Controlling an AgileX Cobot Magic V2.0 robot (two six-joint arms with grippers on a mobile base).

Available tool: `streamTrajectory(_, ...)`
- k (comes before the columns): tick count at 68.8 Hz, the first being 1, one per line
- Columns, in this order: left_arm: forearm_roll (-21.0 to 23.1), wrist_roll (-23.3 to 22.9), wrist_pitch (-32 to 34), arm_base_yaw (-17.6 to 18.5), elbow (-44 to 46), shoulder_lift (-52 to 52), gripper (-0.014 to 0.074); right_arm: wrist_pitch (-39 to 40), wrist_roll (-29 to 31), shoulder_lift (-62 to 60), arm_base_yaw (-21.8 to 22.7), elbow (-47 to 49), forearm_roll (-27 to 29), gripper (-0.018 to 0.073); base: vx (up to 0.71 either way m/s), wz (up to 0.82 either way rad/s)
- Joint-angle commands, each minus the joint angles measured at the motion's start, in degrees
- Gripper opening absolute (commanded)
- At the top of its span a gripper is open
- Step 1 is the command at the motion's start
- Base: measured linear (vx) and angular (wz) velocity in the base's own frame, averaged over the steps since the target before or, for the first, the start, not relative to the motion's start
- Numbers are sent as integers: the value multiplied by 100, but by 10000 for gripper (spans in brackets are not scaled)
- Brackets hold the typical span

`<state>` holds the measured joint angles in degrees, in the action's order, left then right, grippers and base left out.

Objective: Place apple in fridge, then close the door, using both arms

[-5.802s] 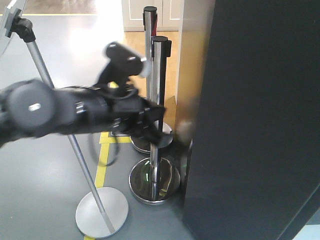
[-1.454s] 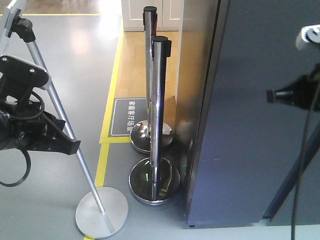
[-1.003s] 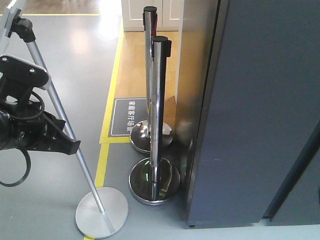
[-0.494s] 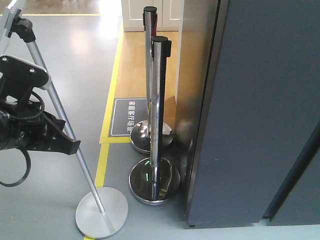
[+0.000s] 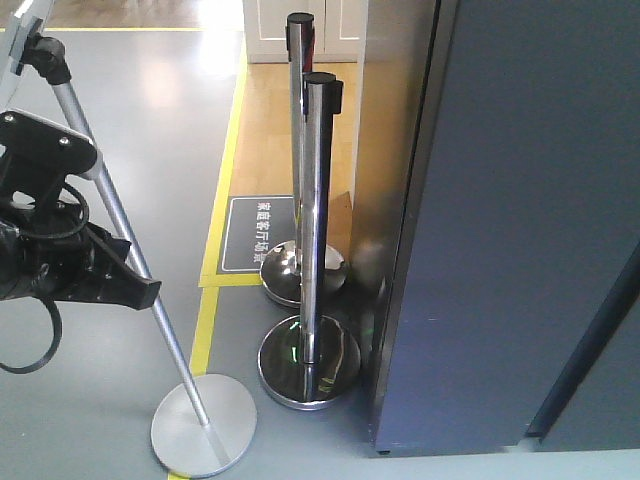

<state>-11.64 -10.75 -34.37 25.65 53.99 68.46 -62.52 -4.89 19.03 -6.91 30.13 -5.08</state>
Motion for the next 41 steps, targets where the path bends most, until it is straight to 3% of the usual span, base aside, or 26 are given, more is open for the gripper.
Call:
streamTrajectory(1,-56,-64,282,3,151,-145,-6,279,31,55,4,126,-39,-3,0,0)
streamTrajectory(12,-99,-58,255,-141,130,-421,-6,273,31,55,9,126,-57,-3,0,0)
streamTrajectory(20,-30,-111,454,-483,-205,-898,-6,280,31,55,15,126,-25,-3,0,0)
streamTrajectory(28,145,-111,1018,-877,-916,-1530,-6,274,31,55,15,126,-31,-3,0,0)
streamTrajectory(41,809,-111,2059,-1505,-2577,-2958,-6,274,31,55,15,126,-31,-3,0,0)
